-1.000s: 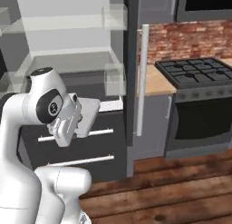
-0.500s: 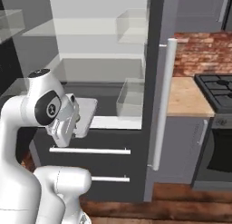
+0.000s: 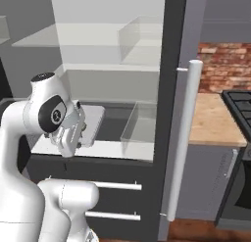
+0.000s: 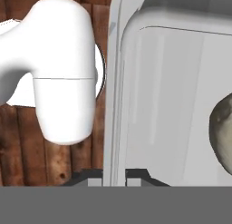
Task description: Place two dumplings into each of the tupperware containers and then place the containers in the fridge.
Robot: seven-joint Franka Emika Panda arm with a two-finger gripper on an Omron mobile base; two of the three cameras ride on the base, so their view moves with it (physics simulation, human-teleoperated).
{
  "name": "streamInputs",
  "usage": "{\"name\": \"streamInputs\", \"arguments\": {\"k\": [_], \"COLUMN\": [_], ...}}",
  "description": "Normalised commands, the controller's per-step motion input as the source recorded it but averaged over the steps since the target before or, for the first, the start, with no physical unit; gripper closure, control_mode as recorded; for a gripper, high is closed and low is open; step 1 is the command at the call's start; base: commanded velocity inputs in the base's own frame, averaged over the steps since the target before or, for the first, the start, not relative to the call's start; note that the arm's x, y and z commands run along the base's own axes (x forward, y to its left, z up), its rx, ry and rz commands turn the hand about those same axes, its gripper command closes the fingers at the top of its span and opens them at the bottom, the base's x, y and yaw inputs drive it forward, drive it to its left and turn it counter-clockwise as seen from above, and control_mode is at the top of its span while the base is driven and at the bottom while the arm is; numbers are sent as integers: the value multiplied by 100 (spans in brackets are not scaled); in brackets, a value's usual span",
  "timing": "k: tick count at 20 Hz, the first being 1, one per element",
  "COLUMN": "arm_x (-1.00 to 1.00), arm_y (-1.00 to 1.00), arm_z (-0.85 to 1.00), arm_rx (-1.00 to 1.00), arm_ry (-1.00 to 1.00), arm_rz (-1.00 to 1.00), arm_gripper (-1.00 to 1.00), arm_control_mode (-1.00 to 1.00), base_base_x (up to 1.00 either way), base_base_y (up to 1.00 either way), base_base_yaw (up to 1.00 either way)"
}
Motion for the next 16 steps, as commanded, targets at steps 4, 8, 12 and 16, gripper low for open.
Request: {"name": "streamInputs", "arguments": {"k": [4, 8, 12, 16], "arm_x": [0, 0, 0, 0], "arm_y": [0, 0, 0, 0], "arm_z": [0, 0, 0, 0], "arm_rx": [0, 0, 0, 0], "arm_ry": [0, 0, 0, 0], "arm_rz": [0, 0, 0, 0], "arm_gripper": [100, 100, 100, 100], "arm_control_mode": [100, 100, 100, 100], "base_base_x": [49, 47, 48, 26], "base_base_y": [-11, -9, -14, -5], "base_base_yaw": [6, 7, 8, 6]}}
